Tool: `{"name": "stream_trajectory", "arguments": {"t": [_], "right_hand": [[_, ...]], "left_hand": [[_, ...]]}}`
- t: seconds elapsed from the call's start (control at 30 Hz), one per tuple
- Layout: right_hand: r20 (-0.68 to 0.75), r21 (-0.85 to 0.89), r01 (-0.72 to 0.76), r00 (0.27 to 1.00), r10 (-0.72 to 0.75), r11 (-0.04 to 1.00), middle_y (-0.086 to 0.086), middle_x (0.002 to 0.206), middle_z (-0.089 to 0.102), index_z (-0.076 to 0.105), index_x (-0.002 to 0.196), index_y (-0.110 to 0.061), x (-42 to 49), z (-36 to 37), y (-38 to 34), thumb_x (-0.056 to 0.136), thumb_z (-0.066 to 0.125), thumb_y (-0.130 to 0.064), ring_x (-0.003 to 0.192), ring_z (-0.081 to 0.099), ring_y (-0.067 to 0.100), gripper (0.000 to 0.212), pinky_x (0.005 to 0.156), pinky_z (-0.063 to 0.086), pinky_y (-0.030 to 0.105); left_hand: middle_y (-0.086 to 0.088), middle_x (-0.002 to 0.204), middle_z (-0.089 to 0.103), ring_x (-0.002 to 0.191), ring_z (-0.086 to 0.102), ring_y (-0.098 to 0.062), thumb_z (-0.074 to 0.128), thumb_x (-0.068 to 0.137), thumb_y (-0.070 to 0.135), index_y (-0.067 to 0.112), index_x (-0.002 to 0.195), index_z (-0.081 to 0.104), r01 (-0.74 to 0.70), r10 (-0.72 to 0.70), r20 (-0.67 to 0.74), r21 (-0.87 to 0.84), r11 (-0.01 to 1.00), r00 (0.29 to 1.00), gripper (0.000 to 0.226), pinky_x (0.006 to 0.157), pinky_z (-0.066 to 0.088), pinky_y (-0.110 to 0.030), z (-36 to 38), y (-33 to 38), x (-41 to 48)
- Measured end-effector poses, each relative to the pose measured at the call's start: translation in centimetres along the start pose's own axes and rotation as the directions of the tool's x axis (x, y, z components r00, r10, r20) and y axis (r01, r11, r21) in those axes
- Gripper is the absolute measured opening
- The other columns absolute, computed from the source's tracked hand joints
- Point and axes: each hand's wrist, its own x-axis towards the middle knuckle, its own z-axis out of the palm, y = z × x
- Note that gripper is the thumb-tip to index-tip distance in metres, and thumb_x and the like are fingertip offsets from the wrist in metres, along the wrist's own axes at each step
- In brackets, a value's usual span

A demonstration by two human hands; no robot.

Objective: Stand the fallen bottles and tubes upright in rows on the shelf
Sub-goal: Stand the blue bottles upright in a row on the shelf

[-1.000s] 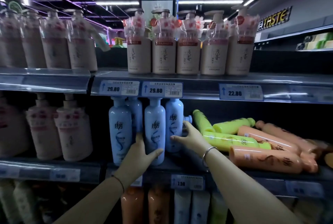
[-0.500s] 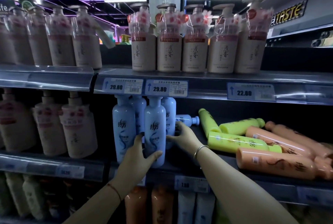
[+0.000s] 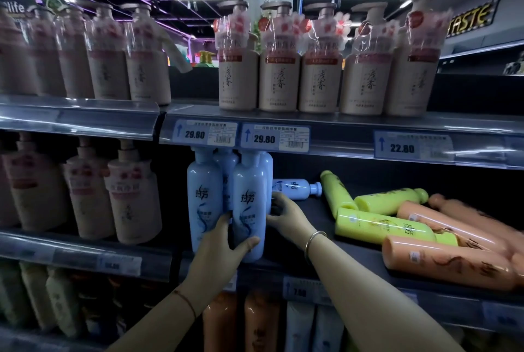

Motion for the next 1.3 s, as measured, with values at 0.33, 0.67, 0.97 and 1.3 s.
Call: {"name": "stream_trajectory", "arguments": {"t": [0.33,0.67,0.97,1.3], "right_hand": [[-0.013,-0.017,0.019,1.0,-0.019,1.0,-0.009,0.107,0.069,0.059,0.108,-0.027,0.0,0.0,0.3,0.076,0.078,-0.018,0.1,0.065,0.004,0.038,0.085,0.051,0.021],[0.033,-0.014,-0.017,0.999,0.017,1.0,0.0,0.122,0.064,0.055,0.128,-0.014,0.2,-0.8,0.6,0.078,0.078,-0.015,0.112,0.062,0.012,0.055,0.094,0.049,0.025],[-0.107,-0.347,-0.069,0.994,0.033,0.936,0.006,0.109,0.068,0.064,0.117,-0.007,2.5,-7.4,-1.1,0.086,0.069,-0.015,0.093,0.064,0.014,0.032,0.061,0.043,0.0],[-0.022,-0.668,-0.134,0.987,0.161,0.732,0.005,0.125,0.066,0.063,0.123,-0.016,8.3,-12.2,0.1,0.073,0.082,-0.025,0.113,0.062,0.021,0.055,0.099,0.046,0.028]], "left_hand": [[0.002,0.12,0.064,0.111,0.06,-0.013,0.071,0.074,0.051,0.017,0.131,0.048,-0.003,0.003,0.019,0.016,1.0,1.0,0.07,0.094,0.052,-0.033,-0.1,-0.3,-0.1],[0.013,0.127,0.058,0.117,0.055,0.001,0.073,0.078,0.04,0.023,0.137,0.043,-0.028,0.028,0.0,-0.05,0.998,1.0,0.068,0.1,0.049,-0.027,-1.0,-0.4,-1.9],[0.013,0.088,0.068,0.088,0.063,0.007,0.074,0.079,0.026,0.034,0.101,0.059,-0.043,0.042,-0.029,-0.032,0.999,0.999,0.028,0.068,0.051,-0.007,-2.7,-0.1,-3.5],[0.016,0.082,0.073,0.076,0.071,-0.002,0.078,0.077,0.021,0.035,0.091,0.067,-0.131,0.117,-0.106,-0.132,0.983,0.987,0.023,0.068,0.057,-0.02,-1.3,2.7,-3.4]]}}
